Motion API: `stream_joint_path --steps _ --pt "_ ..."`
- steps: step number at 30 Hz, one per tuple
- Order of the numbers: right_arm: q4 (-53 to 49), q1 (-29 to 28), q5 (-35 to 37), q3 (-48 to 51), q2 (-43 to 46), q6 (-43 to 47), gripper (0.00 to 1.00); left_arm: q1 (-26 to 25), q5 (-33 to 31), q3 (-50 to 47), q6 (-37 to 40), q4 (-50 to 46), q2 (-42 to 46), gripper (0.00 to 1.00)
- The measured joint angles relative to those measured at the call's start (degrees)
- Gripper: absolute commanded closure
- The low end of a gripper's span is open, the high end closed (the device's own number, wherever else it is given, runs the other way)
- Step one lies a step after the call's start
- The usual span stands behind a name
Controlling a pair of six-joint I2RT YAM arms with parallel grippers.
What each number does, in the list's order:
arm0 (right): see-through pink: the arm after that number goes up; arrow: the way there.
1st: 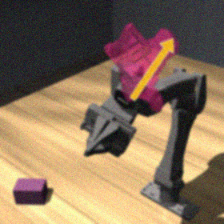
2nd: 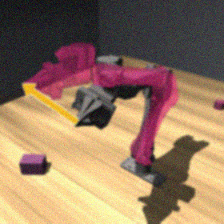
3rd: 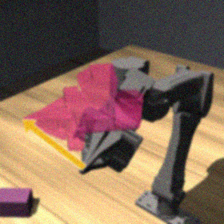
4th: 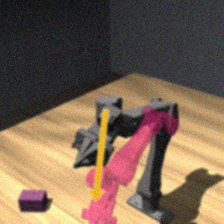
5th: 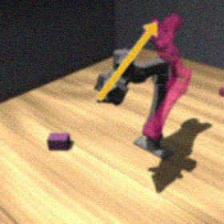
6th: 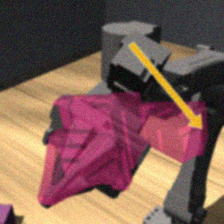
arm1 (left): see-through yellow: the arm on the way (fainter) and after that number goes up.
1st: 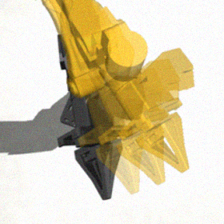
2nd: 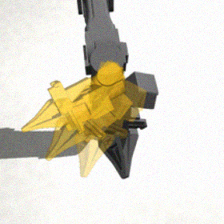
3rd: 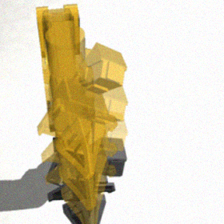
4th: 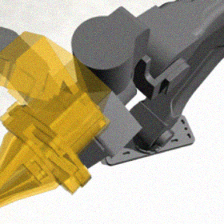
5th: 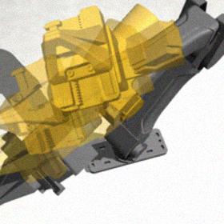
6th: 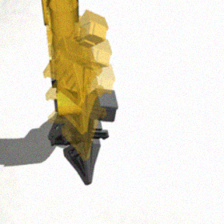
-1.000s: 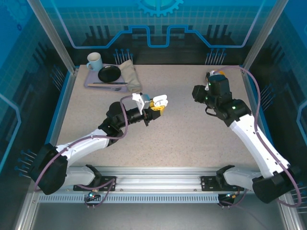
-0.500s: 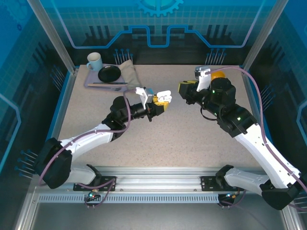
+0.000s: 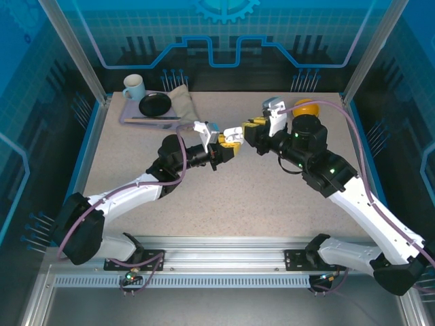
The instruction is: Insert wireless bluetooth earbuds into charging case
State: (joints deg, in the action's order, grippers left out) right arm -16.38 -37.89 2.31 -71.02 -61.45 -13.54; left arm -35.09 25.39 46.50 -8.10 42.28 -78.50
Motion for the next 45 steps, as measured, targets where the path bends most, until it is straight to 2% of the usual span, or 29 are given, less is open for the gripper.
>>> stream_joint_path --steps 17,45 --pt "0.15 -0.07 0.28 2.40 -1.57 1.20 0.77 0.00 0.00 0.07 0.00 0.02 0.00 1.00" --pt "1.09 -0.04 4.59 3.02 -3.78 2.05 0.79 0.00 0.00 0.07 0.00 -0.02 0.17 1.00"
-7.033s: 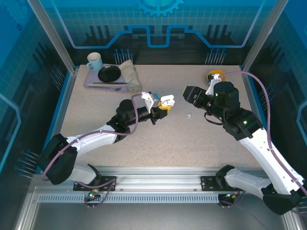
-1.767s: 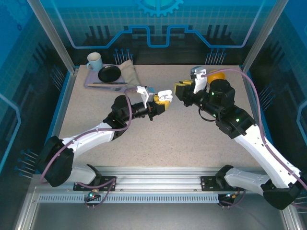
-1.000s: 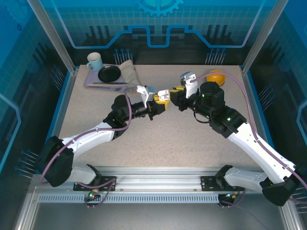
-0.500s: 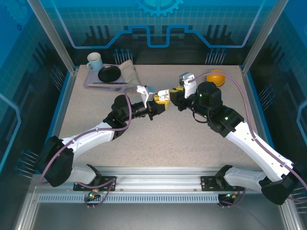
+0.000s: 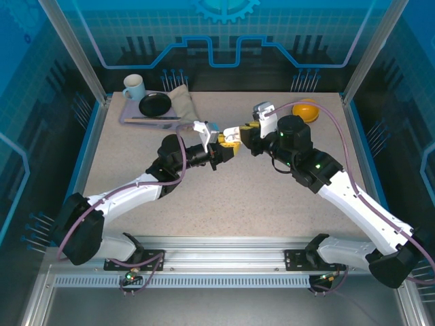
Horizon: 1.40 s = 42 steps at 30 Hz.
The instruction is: Insert wireless bluetooth earbuds into charging case
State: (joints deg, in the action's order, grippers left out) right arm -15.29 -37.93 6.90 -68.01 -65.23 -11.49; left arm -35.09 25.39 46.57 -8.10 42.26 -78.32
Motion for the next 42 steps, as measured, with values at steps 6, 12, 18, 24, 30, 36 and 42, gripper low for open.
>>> stream_joint_path --steps 6,12,18,24,30,36,42 --pt "0.22 0.00 0.17 0.22 -0.02 0.42 0.80 0.00 0.00 0.00 0.00 -0.04 0.00 1.00" --pt "0.33 -0.07 0.15 0.35 -0.04 1.79 0.81 0.00 -0.04 0.00 0.00 -0.04 0.00 1.00" --pt "0.35 -1.44 0.63 0.90 0.09 4.11 0.81 0.00 -0.04 0.00 -0.02 -0.22 0.00 1.00" --pt "0.35 -2.54 2.12 0.90 0.15 6.67 0.81 0.00 -0.02 0.00 0.00 -0.20 0.00 1.00" --pt "0.35 -4.57 3.26 0.90 0.24 9.01 0.80 -0.11 0.00 0.00 -0.02 -0.20 0.00 1.00" --pt "0.31 -4.92 4.09 0.90 0.28 10.16 0.76 -0.11 0.00 0.00 -0.48 -0.17 0.00 1.00" --pt "-0.63 -5.31 4.76 0.90 0.50 10.27 0.67 -0.11 -0.02 0.00 -0.63 0.04 -0.02 1.00"
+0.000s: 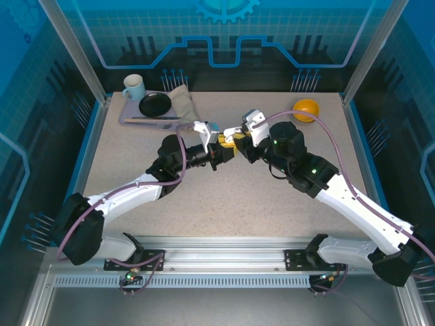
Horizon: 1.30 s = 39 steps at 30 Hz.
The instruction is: Insert wireless bluetooth earbuds into charging case
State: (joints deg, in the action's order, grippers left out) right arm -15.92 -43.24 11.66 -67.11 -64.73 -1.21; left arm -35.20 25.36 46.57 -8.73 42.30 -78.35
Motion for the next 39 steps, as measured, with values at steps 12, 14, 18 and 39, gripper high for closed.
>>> stream_joint_path --steps 12,14,18,39 --pt "-2.10 0.57 0.07 -1.16 0.96 -2.67 0.49 0.00 -0.02 0.00 -0.02 0.42 0.00 1.00" --pt "-2.43 1.18 -0.17 -1.60 1.29 -3.67 0.44 0.00 -0.02 0.00 -0.02 0.42 0.00 1.00" --pt "-2.64 3.21 -1.88 -2.75 2.29 -6.14 0.38 0.00 -0.02 0.00 0.00 0.44 0.00 1.00" --pt "-12.15 11.13 -6.08 -9.18 -2.69 -21.92 0.52 0.00 -0.02 0.00 0.04 0.46 0.00 1.00"
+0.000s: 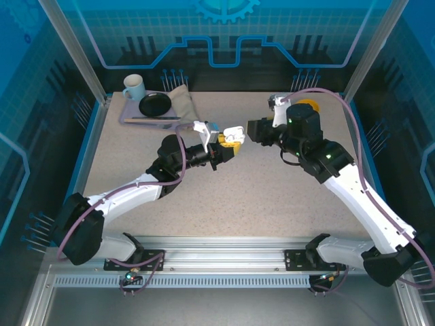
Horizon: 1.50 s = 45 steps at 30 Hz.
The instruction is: Insert wireless bluetooth earbuds into charging case
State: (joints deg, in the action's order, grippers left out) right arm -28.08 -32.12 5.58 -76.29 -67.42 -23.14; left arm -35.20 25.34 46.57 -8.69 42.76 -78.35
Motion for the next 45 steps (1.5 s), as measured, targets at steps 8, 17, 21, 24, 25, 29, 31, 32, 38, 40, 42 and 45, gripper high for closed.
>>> stream_joint_path --steps 8,17,21,24,25,29,31,32,38,40,42,45 --pt "-1.07 -0.02 -0.13 0.00 -0.46 -1.09 0.56 0.00 0.02 0.00 0.00 -0.02 0.00 1.00" --pt "-1.09 -0.83 -1.18 0.00 -2.10 -1.05 0.61 0.00 0.02 0.00 -0.02 0.39 -0.24 1.00" --pt "-1.38 -1.99 -1.38 -0.28 -2.29 -0.90 0.62 0.00 0.02 0.02 -0.02 0.63 -0.48 1.00" --pt "-1.64 -2.40 -1.25 -0.83 -2.29 -0.81 0.63 0.02 0.02 0.02 -0.02 1.22 -0.48 1.00" --pt "-1.79 -2.54 -1.18 -1.03 -2.29 -0.79 0.63 0.02 0.00 0.02 -0.02 1.33 -0.48 1.00" --pt "-2.03 -3.43 -0.72 -1.20 -2.14 -0.31 0.63 0.02 0.00 0.02 -0.02 1.66 -0.48 1.00" --pt "-2.03 -4.26 -0.70 -1.22 -1.92 0.02 0.63 0.02 0.02 0.02 -0.02 1.66 -0.61 1.00" --pt "-2.05 -4.76 -0.70 -1.25 -1.84 0.15 0.63 0.02 0.02 0.02 -0.02 1.66 -0.70 1.00" --pt "-2.36 -6.10 -0.07 -1.29 -0.59 0.87 0.63 0.02 0.02 0.02 -0.02 1.66 -0.90 1.00" --pt "-2.43 -6.10 0.63 -1.29 -0.17 1.09 0.63 0.02 0.02 0.02 -0.02 1.68 -0.92 1.00" --pt "-2.51 -6.08 1.64 -1.29 0.13 1.14 0.63 0.02 0.02 0.02 -0.02 1.66 -0.92 1.00" --pt "-2.56 -5.68 2.14 -1.29 0.48 1.11 0.60 0.02 0.02 0.02 -0.02 1.66 -0.92 1.00"
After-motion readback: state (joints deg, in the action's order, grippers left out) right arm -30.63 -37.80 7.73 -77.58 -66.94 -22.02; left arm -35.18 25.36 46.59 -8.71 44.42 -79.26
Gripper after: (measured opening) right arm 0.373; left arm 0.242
